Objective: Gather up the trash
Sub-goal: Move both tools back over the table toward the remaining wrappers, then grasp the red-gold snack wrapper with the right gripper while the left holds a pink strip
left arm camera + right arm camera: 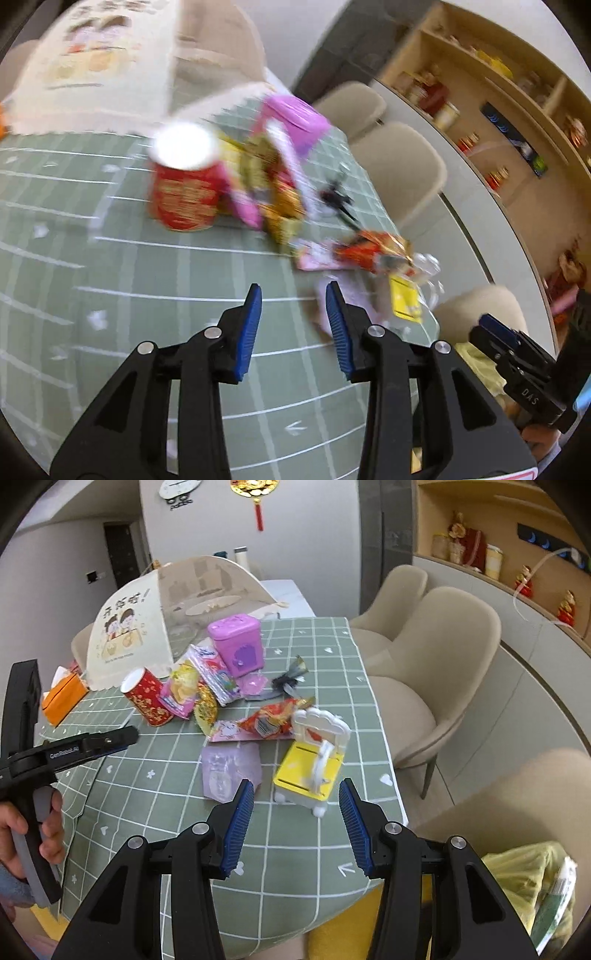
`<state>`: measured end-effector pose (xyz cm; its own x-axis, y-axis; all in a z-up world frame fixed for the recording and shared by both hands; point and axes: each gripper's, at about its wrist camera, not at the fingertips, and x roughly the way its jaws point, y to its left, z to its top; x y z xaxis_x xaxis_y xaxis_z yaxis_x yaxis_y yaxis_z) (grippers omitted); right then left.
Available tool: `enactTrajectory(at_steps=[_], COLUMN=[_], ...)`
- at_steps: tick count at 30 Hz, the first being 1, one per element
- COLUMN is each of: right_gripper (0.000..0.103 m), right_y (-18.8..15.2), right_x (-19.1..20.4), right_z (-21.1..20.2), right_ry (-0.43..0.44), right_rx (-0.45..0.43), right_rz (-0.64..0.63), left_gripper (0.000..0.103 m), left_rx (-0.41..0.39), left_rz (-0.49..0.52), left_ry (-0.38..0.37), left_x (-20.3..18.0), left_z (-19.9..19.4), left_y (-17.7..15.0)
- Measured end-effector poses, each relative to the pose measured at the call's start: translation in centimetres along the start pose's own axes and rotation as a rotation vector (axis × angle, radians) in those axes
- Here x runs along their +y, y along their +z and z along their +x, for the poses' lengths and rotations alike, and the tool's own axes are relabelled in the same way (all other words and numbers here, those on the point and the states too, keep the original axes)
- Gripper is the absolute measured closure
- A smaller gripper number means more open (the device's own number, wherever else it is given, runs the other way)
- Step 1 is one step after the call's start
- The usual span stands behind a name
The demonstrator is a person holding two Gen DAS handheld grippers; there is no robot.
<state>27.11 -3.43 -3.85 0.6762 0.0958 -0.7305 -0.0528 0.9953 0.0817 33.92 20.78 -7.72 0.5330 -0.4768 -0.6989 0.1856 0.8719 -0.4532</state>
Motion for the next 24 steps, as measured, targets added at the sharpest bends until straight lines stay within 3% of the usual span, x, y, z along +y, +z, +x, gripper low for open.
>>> enactTrajectory(at_steps=[4, 10, 11, 12, 13, 16, 24], right_gripper=[0.057, 0.057, 0.057, 0.057, 0.057, 0.057, 0.057], right_y=[-0.3, -0.4, -0.4, -0.4, -0.5, -0.3, 3.0], right_x=[-1.4, -3.2, -3.4, -3.4, -3.4, -3.1, 1.2], right_z=[-0.7, -1.8, -1.8, -1.8, -1.7, -1.0, 2.4], right_ry=[-0.042, -0.063, -0.064, -0.063, -0.06, -0.046, 0.036], right_rx=[-0.005, -0.017, -0.015, -0.012, -0.011, -0.003, -0.002], right_rz=[0.028, 0.06, 0.057, 0.052, 0.048, 0.029, -0.137], left_gripper=[0.069, 0.069, 0.074, 0.081, 0.097, 0.1, 0.101], left_rx=[0.074, 0.131, 0.123, 0.111, 0.123, 0.124, 0.067], left_rz=[0.077, 0.168, 0.169, 0.17, 0.167, 0.14, 0.118], left_ry=[-0.021, 0.079, 0.097, 0.103, 0.09, 0.044, 0.147], left_x=[-2.4, -4.3, -4.4, -4.4, -4.5, -4.4, -1.5], left_z=[3.6, 8.4, 8.8, 8.7, 8.7, 7.7, 1.3], left_y=[-0.5, -1.1, -1.1, -1.1, -1.0, -1.0, -1.4])
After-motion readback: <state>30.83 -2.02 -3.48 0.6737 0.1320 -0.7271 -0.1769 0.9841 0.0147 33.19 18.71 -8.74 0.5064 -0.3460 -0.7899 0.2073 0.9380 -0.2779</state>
